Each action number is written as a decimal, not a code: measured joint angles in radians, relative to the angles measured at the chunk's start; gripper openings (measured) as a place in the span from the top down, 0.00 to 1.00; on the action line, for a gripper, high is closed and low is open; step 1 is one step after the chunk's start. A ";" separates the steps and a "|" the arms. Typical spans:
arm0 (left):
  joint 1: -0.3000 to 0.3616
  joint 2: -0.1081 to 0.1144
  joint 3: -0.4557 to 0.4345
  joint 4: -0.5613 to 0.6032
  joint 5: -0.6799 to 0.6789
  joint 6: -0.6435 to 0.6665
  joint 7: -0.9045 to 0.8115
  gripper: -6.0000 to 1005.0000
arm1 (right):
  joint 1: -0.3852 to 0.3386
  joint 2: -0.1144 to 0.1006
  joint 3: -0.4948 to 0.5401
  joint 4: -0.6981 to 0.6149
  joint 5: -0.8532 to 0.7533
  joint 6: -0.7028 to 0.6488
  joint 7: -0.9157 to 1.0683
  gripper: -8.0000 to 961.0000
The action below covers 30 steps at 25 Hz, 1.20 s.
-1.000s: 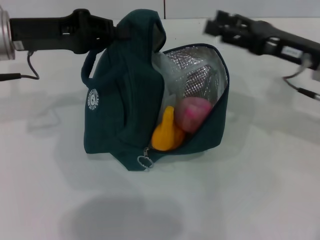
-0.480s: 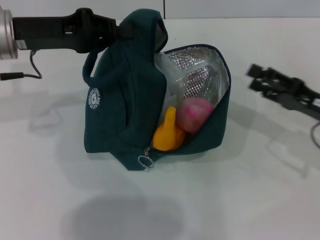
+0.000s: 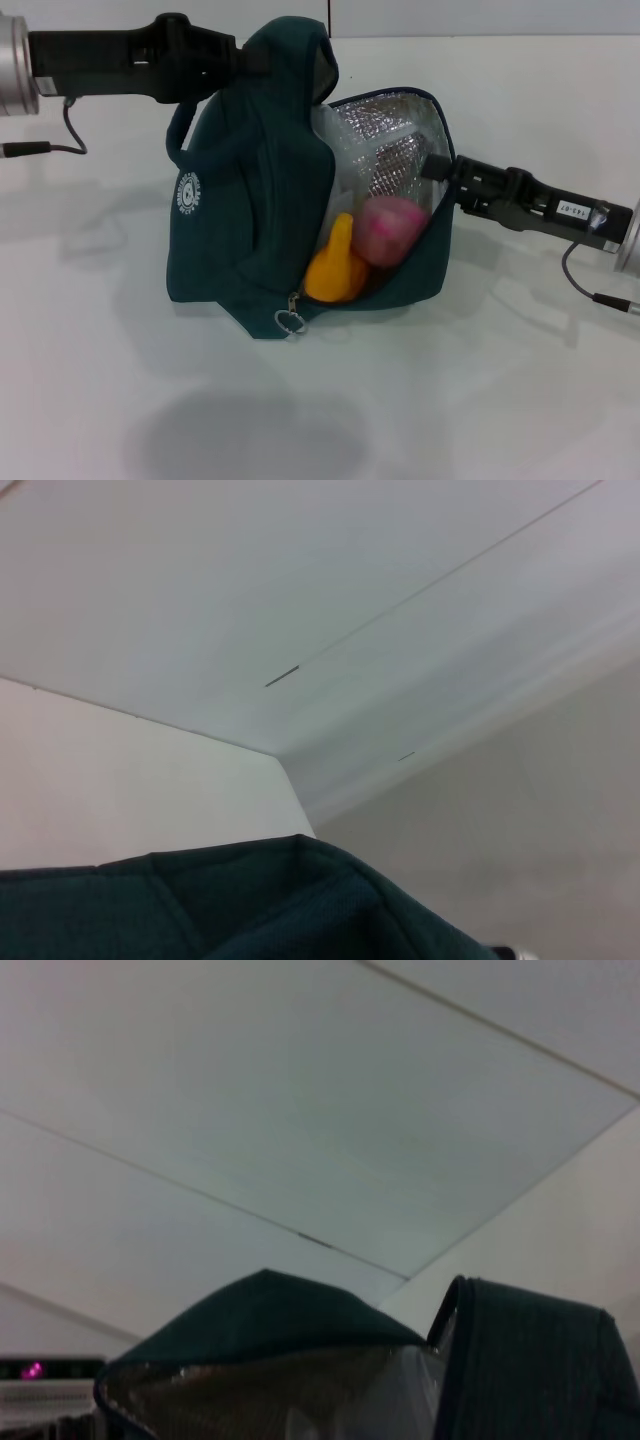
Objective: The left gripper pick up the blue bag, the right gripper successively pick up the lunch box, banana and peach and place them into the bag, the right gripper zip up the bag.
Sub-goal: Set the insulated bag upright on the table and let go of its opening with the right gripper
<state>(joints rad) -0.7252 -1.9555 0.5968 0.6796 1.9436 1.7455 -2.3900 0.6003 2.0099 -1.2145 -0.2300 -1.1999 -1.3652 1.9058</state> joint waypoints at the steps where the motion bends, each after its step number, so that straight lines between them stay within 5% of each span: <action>1: 0.000 0.000 0.000 0.000 0.000 0.000 0.000 0.96 | 0.000 -0.001 -0.007 -0.002 0.000 0.000 0.001 0.16; 7: -0.001 0.001 0.000 0.000 0.000 0.000 0.000 0.96 | -0.012 0.000 -0.017 -0.036 -0.006 -0.005 -0.017 0.17; 13: -0.002 0.001 0.002 0.000 0.000 0.001 0.000 0.96 | -0.015 0.002 -0.015 -0.051 -0.009 -0.016 -0.019 0.42; 15: -0.003 0.001 0.003 0.000 0.000 0.003 0.001 0.96 | -0.015 0.002 -0.015 -0.051 -0.009 -0.017 -0.019 0.63; 26: -0.009 0.010 0.010 0.000 0.001 0.027 -0.031 0.96 | -0.053 -0.004 0.068 -0.068 0.001 -0.133 -0.034 0.76; 30: -0.024 0.021 0.019 0.000 0.005 0.068 -0.083 0.96 | -0.065 -0.038 0.158 -0.068 0.002 -0.252 -0.042 0.79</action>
<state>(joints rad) -0.7491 -1.9350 0.6160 0.6795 1.9487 1.8135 -2.4732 0.5354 1.9715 -1.0561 -0.2978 -1.1979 -1.6171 1.8633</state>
